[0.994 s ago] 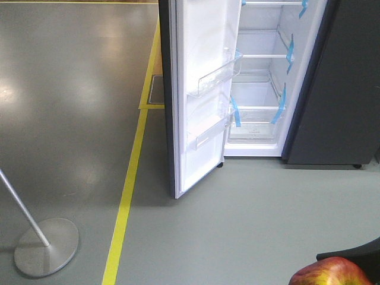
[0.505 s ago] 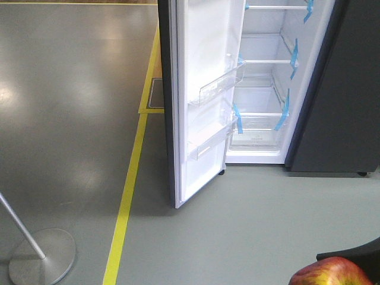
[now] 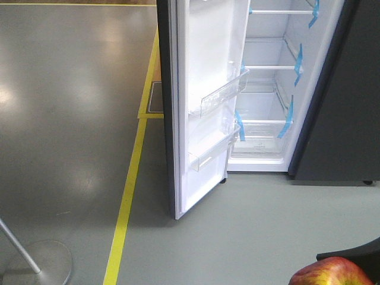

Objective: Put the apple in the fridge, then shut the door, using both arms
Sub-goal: 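Approach the refrigerator door opening with the apple held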

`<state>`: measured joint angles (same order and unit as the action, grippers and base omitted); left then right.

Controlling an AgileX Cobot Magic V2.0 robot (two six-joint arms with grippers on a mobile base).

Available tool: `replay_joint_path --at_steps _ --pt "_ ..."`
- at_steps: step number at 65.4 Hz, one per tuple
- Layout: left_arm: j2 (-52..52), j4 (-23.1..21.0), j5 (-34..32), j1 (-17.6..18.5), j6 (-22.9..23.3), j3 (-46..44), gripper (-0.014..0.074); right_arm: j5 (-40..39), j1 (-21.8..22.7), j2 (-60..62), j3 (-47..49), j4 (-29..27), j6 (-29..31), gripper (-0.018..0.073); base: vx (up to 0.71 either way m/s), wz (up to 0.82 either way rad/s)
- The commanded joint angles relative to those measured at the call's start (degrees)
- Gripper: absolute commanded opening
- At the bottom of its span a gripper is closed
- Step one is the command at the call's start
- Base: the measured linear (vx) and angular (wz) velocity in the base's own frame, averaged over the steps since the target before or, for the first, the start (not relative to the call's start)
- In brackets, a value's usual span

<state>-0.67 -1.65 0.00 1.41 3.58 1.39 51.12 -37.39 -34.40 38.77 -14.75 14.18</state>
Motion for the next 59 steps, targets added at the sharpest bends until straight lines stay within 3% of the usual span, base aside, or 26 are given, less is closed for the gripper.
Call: replay_joint_path --at_steps 1,59 --pt "-0.87 -0.24 -4.3 0.35 0.13 1.62 -0.0006 -3.52 0.02 0.05 1.48 -0.77 0.35 0.0169 0.12 0.0" --pt "-0.87 -0.24 -4.3 0.35 0.13 1.62 -0.0006 -3.52 0.02 0.05 1.48 -0.77 0.35 0.0169 0.11 0.0"
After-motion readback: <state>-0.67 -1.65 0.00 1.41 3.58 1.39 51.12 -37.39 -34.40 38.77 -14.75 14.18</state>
